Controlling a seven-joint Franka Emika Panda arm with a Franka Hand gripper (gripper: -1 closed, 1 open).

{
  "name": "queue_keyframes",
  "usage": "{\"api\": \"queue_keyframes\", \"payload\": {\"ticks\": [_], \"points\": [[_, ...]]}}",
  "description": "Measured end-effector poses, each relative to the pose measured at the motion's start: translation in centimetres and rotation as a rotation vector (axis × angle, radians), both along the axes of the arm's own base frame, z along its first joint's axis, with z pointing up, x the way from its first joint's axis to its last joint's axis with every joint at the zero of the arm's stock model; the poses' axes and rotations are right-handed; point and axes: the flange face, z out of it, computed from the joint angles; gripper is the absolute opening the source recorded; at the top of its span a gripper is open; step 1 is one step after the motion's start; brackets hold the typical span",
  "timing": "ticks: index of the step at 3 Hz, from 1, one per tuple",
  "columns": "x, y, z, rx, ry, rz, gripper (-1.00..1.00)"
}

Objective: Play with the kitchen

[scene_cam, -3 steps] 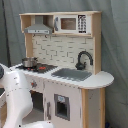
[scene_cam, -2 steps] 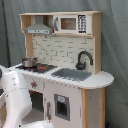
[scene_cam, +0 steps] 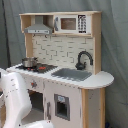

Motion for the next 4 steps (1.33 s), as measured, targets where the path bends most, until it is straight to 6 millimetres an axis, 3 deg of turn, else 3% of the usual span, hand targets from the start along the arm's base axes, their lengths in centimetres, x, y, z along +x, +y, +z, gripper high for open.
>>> {"api": "queue_keyframes", "payload": {"ticks": [4], "points": [[2.0, -1.1, -8.0, 0.301, -0.142, 0.017, 1.0]]}}
